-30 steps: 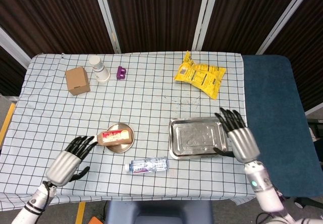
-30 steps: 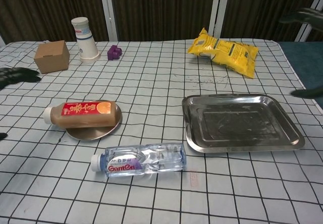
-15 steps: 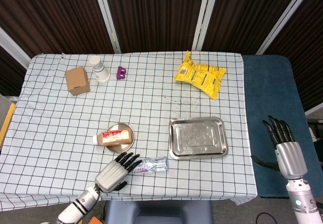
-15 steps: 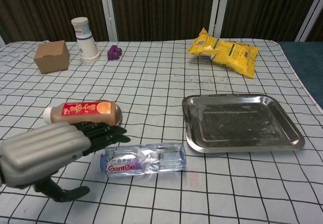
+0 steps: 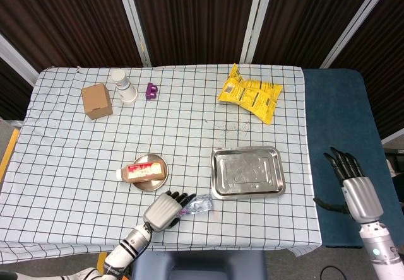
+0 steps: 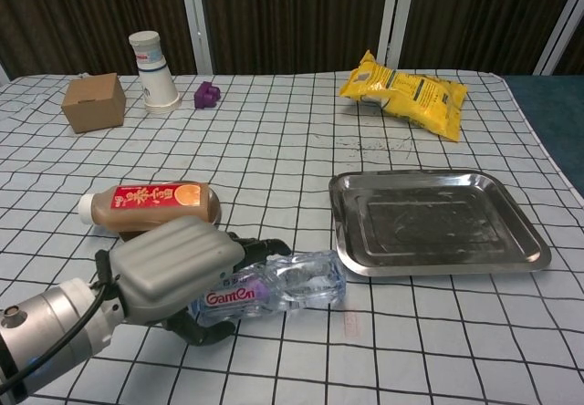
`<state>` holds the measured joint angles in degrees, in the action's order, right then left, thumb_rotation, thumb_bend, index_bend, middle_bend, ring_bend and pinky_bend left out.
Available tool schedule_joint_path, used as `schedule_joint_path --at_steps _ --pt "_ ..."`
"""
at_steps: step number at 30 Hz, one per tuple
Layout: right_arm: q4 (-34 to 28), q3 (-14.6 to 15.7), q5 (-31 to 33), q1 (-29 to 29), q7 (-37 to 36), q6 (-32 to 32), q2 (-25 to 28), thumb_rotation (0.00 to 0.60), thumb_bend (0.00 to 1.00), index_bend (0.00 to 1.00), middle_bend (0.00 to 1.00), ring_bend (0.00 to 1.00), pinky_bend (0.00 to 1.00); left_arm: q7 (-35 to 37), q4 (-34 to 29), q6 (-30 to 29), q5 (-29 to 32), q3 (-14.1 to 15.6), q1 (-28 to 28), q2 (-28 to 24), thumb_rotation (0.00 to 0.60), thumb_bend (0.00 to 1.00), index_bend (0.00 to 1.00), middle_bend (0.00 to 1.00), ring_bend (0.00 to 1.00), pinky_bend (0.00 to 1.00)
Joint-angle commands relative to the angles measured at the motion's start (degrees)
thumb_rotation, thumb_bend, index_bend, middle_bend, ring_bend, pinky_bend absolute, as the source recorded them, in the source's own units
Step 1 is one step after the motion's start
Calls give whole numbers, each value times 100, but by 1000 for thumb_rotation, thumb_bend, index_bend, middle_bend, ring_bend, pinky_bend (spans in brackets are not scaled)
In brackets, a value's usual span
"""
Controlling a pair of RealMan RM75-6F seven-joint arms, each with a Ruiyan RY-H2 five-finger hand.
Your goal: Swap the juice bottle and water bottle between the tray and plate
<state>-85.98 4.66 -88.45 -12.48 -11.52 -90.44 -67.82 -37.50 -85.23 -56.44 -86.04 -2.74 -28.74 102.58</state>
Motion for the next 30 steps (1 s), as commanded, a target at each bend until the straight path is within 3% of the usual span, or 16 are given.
schedule_joint_path --at_steps 1,3,6,11,16,22,30 --pt "-43 -39 -50 25 35 57 35 600 176 0 3 0 100 234 78 -143 -50 -13 -35 59 600 364 377 547 589 748" --pt "-53 -76 -54 46 67 94 30 600 176 0 2 0 100 489 135 -356 -222 -3 -33 97 600 391 496 662 695 846" --pt "-64 -110 -51 55 119 205 24 600 176 0 3 0 101 782 191 -512 -355 -8 -66 111 600 413 567 725 755 899" --pt "-95 -181 -23 73 112 340 48 600 176 0 3 0 100 1236 217 -702 -555 -165 -225 21 600 435 591 744 776 913" --pt "-83 -307 85 100 38 440 85 600 176 0 3 0 101 1767 494 -369 -515 -730 -825 27 600 448 588 740 779 920" --pt "-25 -474 286 89 -74 643 106 600 176 0 3 0 100 2381 1777 268 -255 -1345 -1809 715 600 447 572 727 775 912" --pt "74 -555 274 67 -324 841 143 600 176 0 3 0 100 3238 3568 530 -353 -1434 -2880 1865 600 442 535 680 746 877"
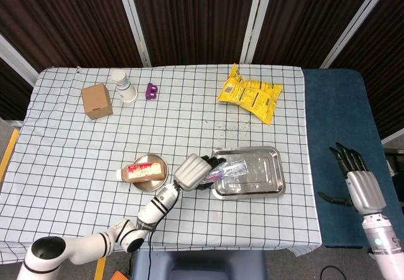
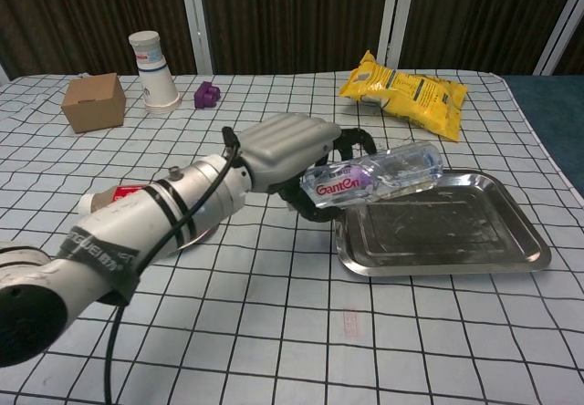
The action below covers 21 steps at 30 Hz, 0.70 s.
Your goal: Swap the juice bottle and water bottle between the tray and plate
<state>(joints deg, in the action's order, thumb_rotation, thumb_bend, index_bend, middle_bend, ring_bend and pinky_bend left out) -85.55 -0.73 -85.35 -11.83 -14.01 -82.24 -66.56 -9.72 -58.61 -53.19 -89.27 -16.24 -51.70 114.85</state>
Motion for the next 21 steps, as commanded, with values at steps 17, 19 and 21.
schedule_joint_path --at_steps 17,19,21 --pt "63 -41 -216 73 -486 116 184 600 175 0 2 0 100 1161 2102 -70 -105 275 -1161 1466 600 337 0 0 0 195" --pt "68 -38 -245 80 -514 113 196 600 175 0 2 0 100 1106 1968 -134 -79 274 -1131 1384 600 336 0 0 0 185" --pt "87 -43 -262 74 -506 133 185 600 176 0 2 0 100 940 1713 -226 -61 295 -1057 1214 600 336 0 0 0 178"
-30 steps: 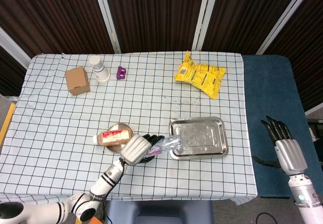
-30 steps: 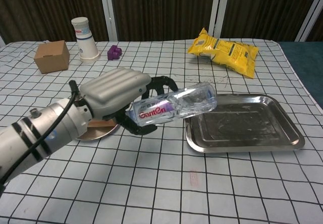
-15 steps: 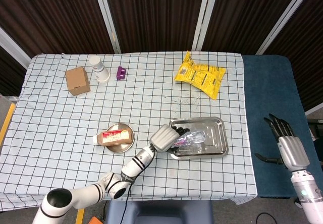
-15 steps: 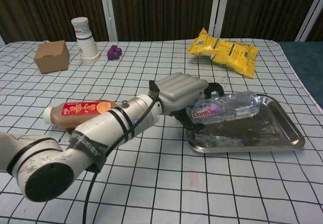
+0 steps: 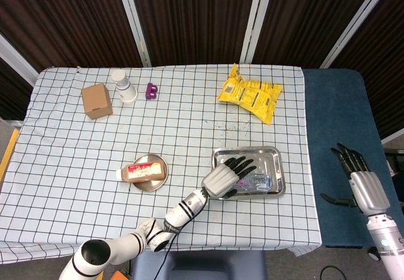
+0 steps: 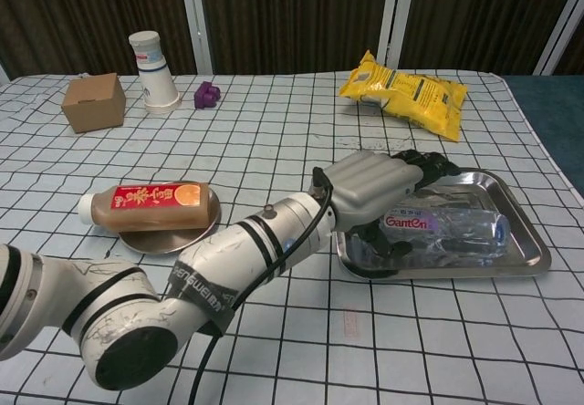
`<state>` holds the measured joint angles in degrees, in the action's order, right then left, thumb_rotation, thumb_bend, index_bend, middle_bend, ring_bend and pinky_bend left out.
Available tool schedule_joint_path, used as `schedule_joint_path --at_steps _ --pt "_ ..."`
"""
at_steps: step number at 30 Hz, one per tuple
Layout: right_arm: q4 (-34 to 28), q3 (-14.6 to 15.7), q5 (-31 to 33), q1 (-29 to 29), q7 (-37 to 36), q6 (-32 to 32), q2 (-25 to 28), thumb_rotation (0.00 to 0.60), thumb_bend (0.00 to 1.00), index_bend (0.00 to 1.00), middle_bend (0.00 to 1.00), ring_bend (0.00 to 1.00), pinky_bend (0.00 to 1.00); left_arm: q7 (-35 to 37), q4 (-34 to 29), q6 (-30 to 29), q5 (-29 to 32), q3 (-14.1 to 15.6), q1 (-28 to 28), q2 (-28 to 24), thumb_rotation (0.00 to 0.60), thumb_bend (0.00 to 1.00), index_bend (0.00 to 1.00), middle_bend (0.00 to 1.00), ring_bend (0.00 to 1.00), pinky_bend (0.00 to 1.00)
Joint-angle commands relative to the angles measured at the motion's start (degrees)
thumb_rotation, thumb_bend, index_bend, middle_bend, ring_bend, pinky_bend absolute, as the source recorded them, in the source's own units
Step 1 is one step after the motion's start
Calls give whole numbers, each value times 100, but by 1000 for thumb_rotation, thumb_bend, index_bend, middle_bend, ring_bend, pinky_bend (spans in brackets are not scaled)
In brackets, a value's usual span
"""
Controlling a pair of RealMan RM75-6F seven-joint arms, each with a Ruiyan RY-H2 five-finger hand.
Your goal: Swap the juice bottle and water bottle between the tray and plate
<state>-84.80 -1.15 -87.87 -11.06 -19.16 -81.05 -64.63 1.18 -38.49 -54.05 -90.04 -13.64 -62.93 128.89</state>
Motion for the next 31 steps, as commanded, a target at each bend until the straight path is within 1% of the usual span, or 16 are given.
schedule_joint_path --at_steps 1,3,5,6,7,8,9,10,12,15,16,18,20,22,24,31 --pt "18 5 -25 -9 22 31 -15 600 176 0 2 0 100 -271 -460 -173 23 55 114 -302 600 336 0 0 0 173" --pt "23 29 -79 -23 48 67 -25 600 175 0 2 0 100 -674 -1007 -312 21 132 301 -697 600 336 0 0 0 164" --pt "10 61 -145 -27 78 80 -18 600 175 0 2 0 98 -1137 -1695 -513 35 242 599 -1224 600 336 0 0 0 158" --pt "-5 94 -197 -28 117 95 -3 600 175 0 1 0 95 -1507 -2211 -735 47 353 891 -1669 600 336 0 0 0 165" --pt "-16 127 -245 -33 159 119 16 600 175 0 1 0 88 -1842 -2561 -986 73 434 1168 -2022 600 336 0 0 0 172" --pt "-29 162 -290 -42 210 155 35 600 176 0 0 0 78 -2199 -2866 -1302 103 514 1477 -2367 600 336 0 0 0 184" --pt "-48 200 -329 -53 314 204 55 600 176 0 0 0 69 -2560 -3254 -1740 188 634 1932 -2814 600 337 0 0 0 192" --pt "-60 215 -348 -59 427 227 49 600 176 0 0 0 51 -2699 -3550 -2073 273 736 2292 -3137 600 340 0 0 0 186" --pt "-82 245 -419 -57 733 226 -18 600 176 0 0 0 29 -2700 -4101 -2862 351 1064 3104 -3852 600 343 0 0 0 168" --pt "-134 333 -591 -6 1129 144 -91 600 176 0 0 0 3 -2199 -4307 -3731 471 1614 4163 -4654 600 343 0 0 0 159" --pt "-145 346 -634 22 1238 88 -113 600 175 0 0 0 0 -1994 -4287 -3871 578 1737 4429 -4826 600 344 0 0 0 158" --pt "-163 344 -655 83 1595 3 -211 600 169 0 0 0 0 -1517 -4224 -4035 870 1862 4894 -5080 600 347 0 0 0 142" --pt "-222 322 -610 123 1906 -21 -306 600 159 0 0 0 0 -1230 -4082 -4103 997 1866 5121 -5143 600 348 0 0 0 122" --pt "-364 300 -535 187 2141 -70 -347 600 154 0 0 0 0 -1179 -4108 -3974 949 1889 5138 -5314 600 348 0 0 0 98" --pt "-472 285 -451 298 2287 -192 -350 600 148 0 0 0 0 -973 -4123 -4031 850 1811 5165 -5398 600 345 0 0 0 82" --pt "-525 151 -224 421 2404 -327 -322 600 143 0 0 0 0 -811 -4102 -4091 464 1778 5263 -5436 600 347 0 0 0 82"
